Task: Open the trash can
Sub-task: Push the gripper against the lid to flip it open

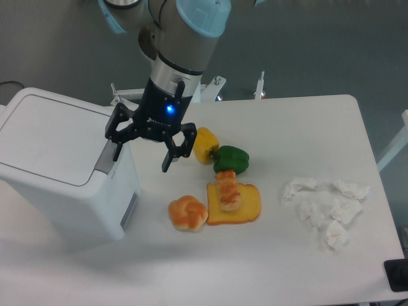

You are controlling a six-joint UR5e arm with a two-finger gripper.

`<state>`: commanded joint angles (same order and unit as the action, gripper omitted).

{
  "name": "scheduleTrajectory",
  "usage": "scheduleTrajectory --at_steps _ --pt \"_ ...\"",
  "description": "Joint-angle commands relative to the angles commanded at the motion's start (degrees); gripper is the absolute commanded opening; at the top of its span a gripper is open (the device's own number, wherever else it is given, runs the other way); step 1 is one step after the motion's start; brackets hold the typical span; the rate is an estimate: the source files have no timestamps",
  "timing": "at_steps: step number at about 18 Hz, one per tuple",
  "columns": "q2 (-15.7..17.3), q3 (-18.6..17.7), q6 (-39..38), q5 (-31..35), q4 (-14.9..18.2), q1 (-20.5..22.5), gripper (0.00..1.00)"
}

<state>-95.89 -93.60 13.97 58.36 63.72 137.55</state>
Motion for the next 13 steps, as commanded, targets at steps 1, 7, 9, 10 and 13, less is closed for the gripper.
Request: scheduleTrajectory --at_steps 1,7,9,10,13 --pt "0.0 -0.4 0.1 0.0 0.0 0.0 1.0" --pt "0.0 -0.6 0.2 0.1 0.0 -0.1 1.0" --pt "0.0 -0.6 0.1 0.1 0.0 -0.4 1.0" --pt "0.0 -0.6 0.1 0.1 0.0 -0.4 1.0" --pt "0.0 -0.7 0.2 0.1 0.0 -0.4 1.0"
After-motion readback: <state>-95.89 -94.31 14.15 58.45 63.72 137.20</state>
